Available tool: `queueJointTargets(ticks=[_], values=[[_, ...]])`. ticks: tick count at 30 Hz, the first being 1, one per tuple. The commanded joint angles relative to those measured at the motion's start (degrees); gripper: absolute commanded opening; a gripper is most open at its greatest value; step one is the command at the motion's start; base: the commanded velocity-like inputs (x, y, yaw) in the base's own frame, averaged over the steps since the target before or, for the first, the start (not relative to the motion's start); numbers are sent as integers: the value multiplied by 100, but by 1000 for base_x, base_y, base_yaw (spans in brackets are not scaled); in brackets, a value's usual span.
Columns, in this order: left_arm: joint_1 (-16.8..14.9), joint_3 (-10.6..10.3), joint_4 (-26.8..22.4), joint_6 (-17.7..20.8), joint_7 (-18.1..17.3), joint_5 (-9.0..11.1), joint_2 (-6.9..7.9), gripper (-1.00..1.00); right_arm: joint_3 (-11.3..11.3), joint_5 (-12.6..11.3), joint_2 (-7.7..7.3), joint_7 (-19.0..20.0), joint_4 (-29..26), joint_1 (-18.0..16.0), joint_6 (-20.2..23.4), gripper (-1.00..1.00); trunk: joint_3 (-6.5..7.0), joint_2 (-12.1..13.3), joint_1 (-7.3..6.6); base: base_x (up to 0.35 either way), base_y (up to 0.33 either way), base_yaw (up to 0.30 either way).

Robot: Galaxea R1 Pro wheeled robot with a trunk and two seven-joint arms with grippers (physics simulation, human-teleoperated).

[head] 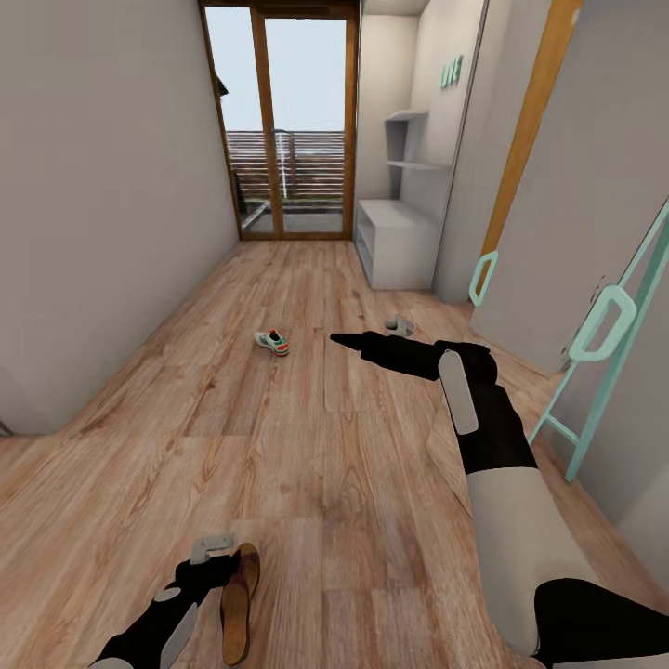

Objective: Pick up the two gym shoes and the two sandals from the corridor floor and place them onto the hallstand (shoe rack) in the corridor, making sure they are on the rack and not on the floor. Arrange them so the two gym shoes are next to each other and the two sandals are next to each other.

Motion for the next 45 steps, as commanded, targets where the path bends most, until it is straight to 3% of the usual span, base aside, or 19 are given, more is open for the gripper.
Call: queueJointTargets(ticks=[1, 8, 17, 31, 36, 45], values=[[-2, -3, 57, -64, 66, 46, -10, 100, -19, 34, 6, 42, -2, -4, 31, 100, -5, -2, -1, 0, 0, 0], [1, -41, 284, -234, 435, 4, -85, 100, -18, 38, -5, 38, -6, -4, 31, 100, -5, -2, -1, 0, 0, 0], [1, -80, 352, -271, 553, -162, -157, 100, -29, 45, -35, 38, -13, -4, 31, 100, -5, -2, -1, 0, 0, 0], [1, -95, 473, -291, 577, -259, -173, 100, -44, 54, -540, 37, -7, -4, 31, 100, -5, -2, -1, 0, 0, 0], [1, -96, 484, -287, 578, -261, -192, 100, -44, 47, -592, 37, -7, -4, 31, 100, -5, -2, -1, 0, 0, 0], [9, -97, 486, -285, 578, -267, -191, 100, -37, 33, -601, 44, -7, -4, 31, 100, -160, -11, 17, 0, 0, 0]])
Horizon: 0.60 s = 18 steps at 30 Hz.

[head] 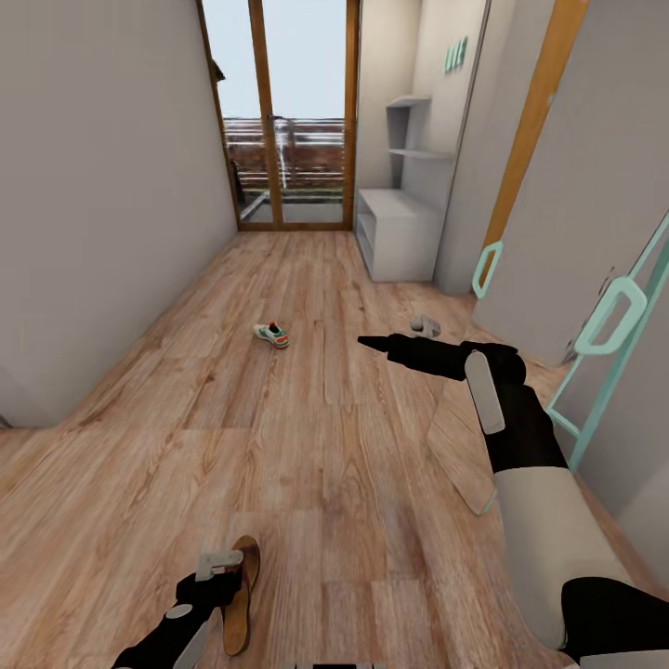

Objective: Pick up the two gym shoes and the two sandals from the corridor floor and place them onto the hallstand (shoe rack) in the corridor, making sure they are on the rack and not on the floor. Arrange them so the two gym shoes are next to each other and the two sandals are next to each other.

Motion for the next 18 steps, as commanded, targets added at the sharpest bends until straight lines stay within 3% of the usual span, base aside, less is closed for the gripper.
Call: queueJointTargets(ticks=[1, 12, 18], values=[[-2, 9, 4, -23, 3, 17, -1, 100, -19, 32, 8, 45, -1, -4, 30, 100, -5, -2, -1, 0, 0, 0], [-9, 9, 2, -22, 3, 14, 0, 100, -18, 17, 10, 46, -43, -4, 30, 100, -5, -2, -1, 0, 0, 0], [-7, 9, 2, -21, 3, 14, -1, 100, -24, 21, 10, 46, -36, -4, 30, 100, -139, -10, 14, 0, 0, 0]])
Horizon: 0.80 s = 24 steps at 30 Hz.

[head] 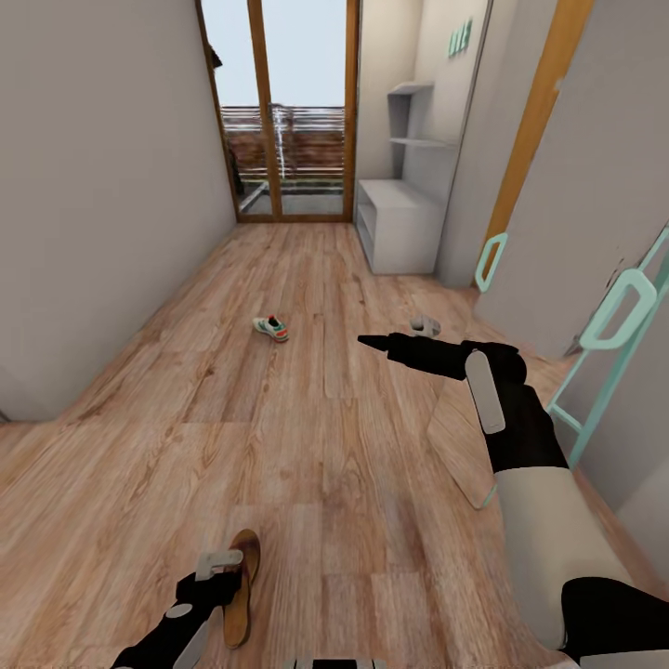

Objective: Pick up the two gym shoes and the two sandals from the corridor floor and place them onto the hallstand (shoe rack) in the corridor, making sure they are on the rack and not on the floor. Arrange them so the two gym shoes are next to each other and the two sandals are next to each other.

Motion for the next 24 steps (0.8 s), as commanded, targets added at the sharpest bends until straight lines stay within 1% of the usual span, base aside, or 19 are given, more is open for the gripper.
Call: queueJointTargets(ticks=[1, 4, 7, 9, 11, 17, 20, 24], values=[[-3, 9, 4, -20, 3, 20, -3, 100, -20, 27, 8, 43, -1, -4, 31, 100, -29, -4, 1, 0, 0, 0], [0, 9, 6, -21, 3, 27, -6, 100, -16, 29, 5, 43, -1, -4, 31, 100, -98, -8, 9, 0, 0, 0], [6, 9, 16, -26, 3, 34, -15, 100, -14, 32, 3, 43, 2, -4, 31, 100, -100, -8, 9, 0, 0, 0], [23, 9, 71, -94, 3, 33, -53, 100, -14, 34, 3, 43, 1, -4, 31, 100, -100, -8, 9, 0, 0, 0], [38, 9, 139, -228, 3, 28, -96, 100, -13, 35, 3, 43, 0, -4, 31, 100, -101, -8, 9, 0, 0, 0], [57, 9, 367, -794, 64, 21, -238, 100, -16, 36, 2, 43, -1, -4, 31, 100, -129, -8, 9, 0, 0, 0], [61, 9, 432, -940, 177, 27, -300, 100, -19, 36, 2, 41, -1, -4, 31, 100, -146, -8, 9, 0, 0, 0], [63, 4, 478, -1029, 365, 37, -396, 100, -20, 36, 2, 38, -1, -4, 31, 100, -158, -8, 9, 0, 0, 0]])
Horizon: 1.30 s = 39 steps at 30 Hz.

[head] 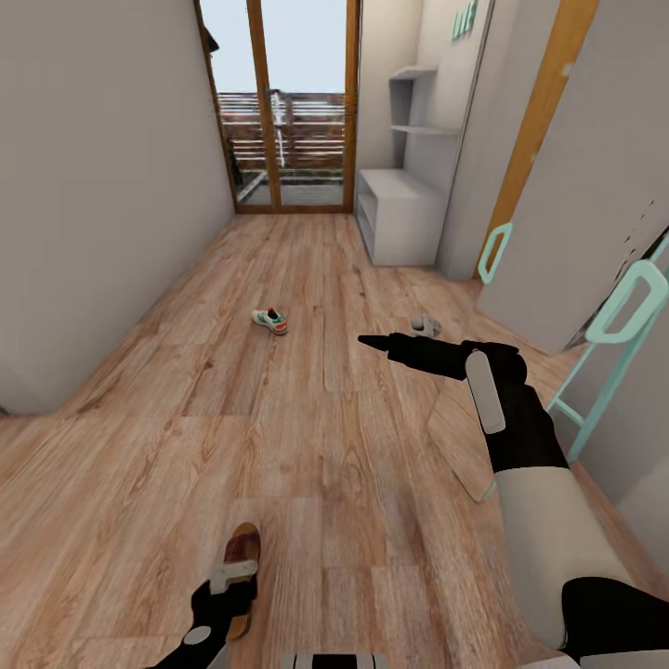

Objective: Pick up the two gym shoes and the two sandals from the corridor floor and place them onto the hallstand (shoe rack) in the corridor, making sure they are on the rack and not on the floor. Arrange them so the two gym shoes are next to each other and the two sandals are next to each other.

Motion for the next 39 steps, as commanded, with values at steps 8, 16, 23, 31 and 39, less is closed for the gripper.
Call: queueJointTargets(ticks=[8, 16, 23, 31, 39], values=[[-2, 2, 36, -82, 374, 27, -269, 100, -20, 32, 6, 41, -3, -4, 30, 100, -10, -2, -1, 0, 0, 0], [-1, 8, 32, -84, 429, 16, -295, 100, -20, 32, 12, 40, -1, -4, 30, 100, -99, -7, 9, 0, 0, 0], [-1, 4, 25, -91, 431, 11, -293, 100, -20, 32, 14, 40, 4, -4, 30, 100, -165, -11, 17, 0, 0, 0], [-1, 2, 7, -93, 431, 11, -286, 100, -22, 32, 8, 40, 4, -4, 30, 100, -183, -11, 17, 0, 0, 0], [-1, 2, -21, -93, 432, 11, -284, 100, -28, 32, 8, 40, 8, -4, 30, 100, -311, -18, 30, 0, 0, 0]])
